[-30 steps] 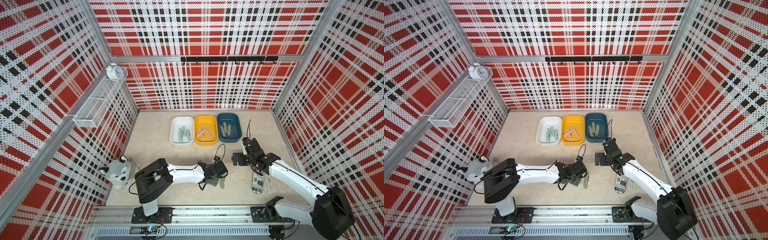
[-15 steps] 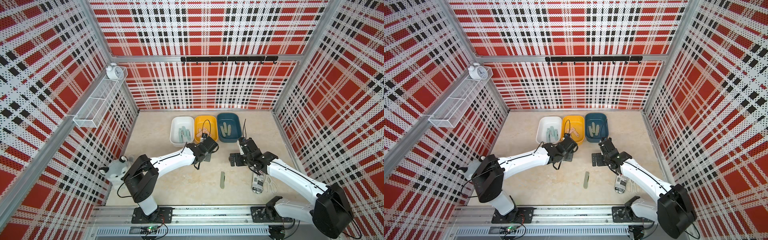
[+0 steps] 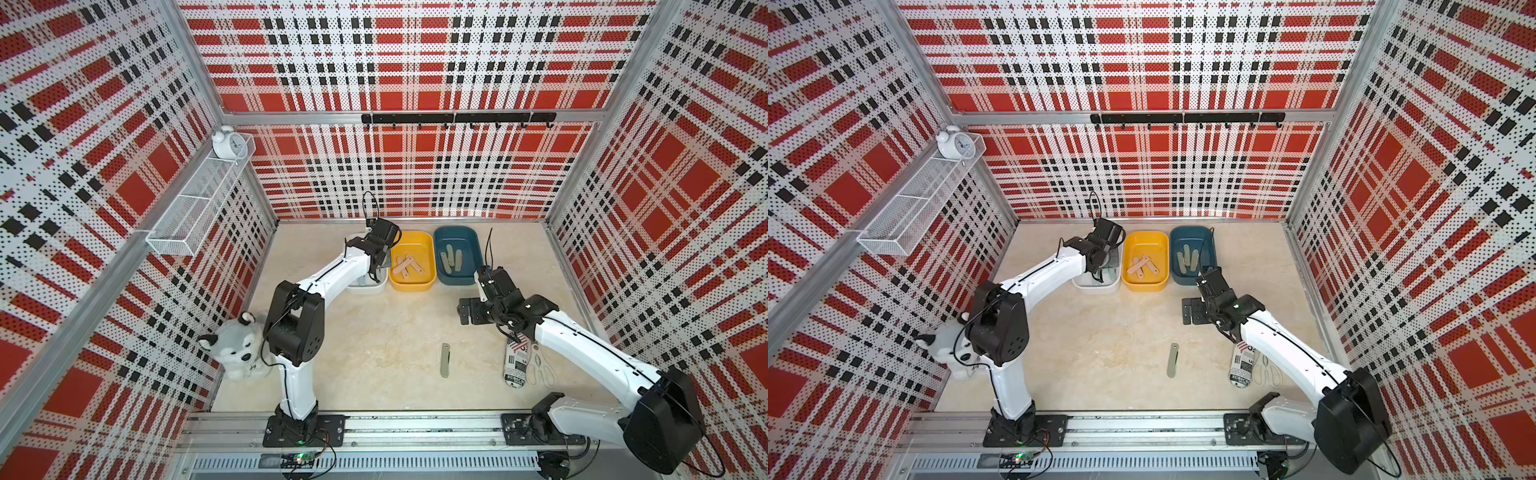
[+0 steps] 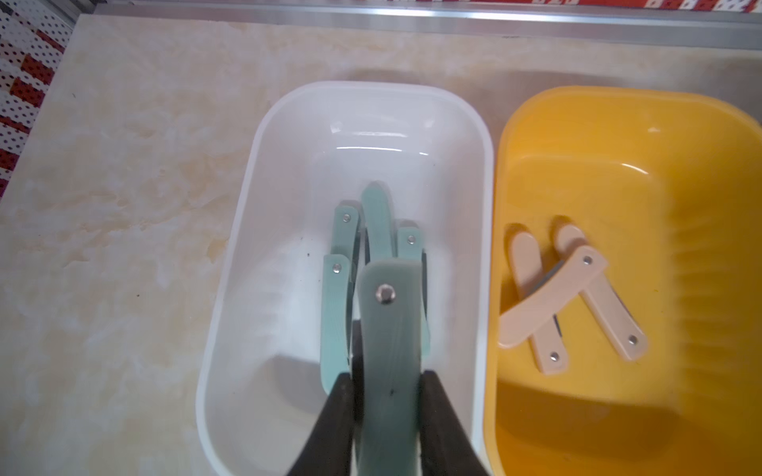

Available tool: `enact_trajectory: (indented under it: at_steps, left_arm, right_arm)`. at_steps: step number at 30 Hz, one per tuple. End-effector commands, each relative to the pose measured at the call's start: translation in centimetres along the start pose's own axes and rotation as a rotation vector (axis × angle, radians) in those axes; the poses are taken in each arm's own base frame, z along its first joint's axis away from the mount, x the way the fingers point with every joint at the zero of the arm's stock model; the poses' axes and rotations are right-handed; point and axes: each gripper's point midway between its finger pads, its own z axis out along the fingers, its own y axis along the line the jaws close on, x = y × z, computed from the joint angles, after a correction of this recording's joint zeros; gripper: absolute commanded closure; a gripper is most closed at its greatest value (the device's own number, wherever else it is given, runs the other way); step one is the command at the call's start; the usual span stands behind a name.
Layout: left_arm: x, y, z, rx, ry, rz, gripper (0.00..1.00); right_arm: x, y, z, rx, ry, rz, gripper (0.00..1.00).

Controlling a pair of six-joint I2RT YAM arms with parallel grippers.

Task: Place the fruit knives into the storage box by color
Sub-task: Place the fruit knife in the storage box.

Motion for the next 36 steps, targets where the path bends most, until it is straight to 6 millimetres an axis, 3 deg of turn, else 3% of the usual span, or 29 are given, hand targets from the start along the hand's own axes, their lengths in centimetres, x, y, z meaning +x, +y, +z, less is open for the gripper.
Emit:
enact_trajectory:
  at_steps: [1,5,13,17,21,25,28,30,33,36]
  left_arm:
    - [0.9,0.0,1.9,-0.023,0.049,0.041,0.76]
    - [1.6,0.3,4.5,-0.044,0.087,0.039,0.76]
    - [3.9,0.7,6.6,-0.048,0.129,0.045,0.75]
    - [4.4,0.7,6.8,-0.044,0.134,0.047,0.73]
    - [2.8,0.7,5.8,-0.036,0.095,0.037,0.61]
    - [0.4,0.9,3.7,-0.019,0.039,0.012,0.39]
    - [-1.0,1.2,0.5,0.015,-0.007,-0.024,0.29]
    - [-0.8,1.1,-2.1,0.046,-0.035,-0.037,0.23]
    - [1.2,0.2,-6.3,0.082,-0.071,-0.019,0.10]
    - [4.8,-1.1,-9.1,0.148,-0.059,0.013,0.08]
  right_arm:
    - [0.4,0.0,0.4,0.003,0.012,-0.010,0.00]
    - [1.1,0.1,1.0,-0.014,0.024,0.001,0.00]
    - [1.5,-0.6,0.4,0.011,0.010,-0.004,0.00]
    - [1.4,-0.7,0.2,0.016,0.009,-0.005,0.00]
    - [1.5,-0.5,0.1,0.002,0.017,0.000,0.00]
    - [2.8,-0.2,0.6,-0.002,0.058,0.028,0.00]
    - [4.3,0.7,0.6,-0.006,0.085,0.064,0.00]
    - [5.7,1.6,0.7,-0.015,0.103,0.087,0.00]
    - [7.9,3.7,0.9,-0.041,0.135,0.109,0.00]
    - [10.2,6.1,1.2,-0.072,0.190,0.099,0.00]
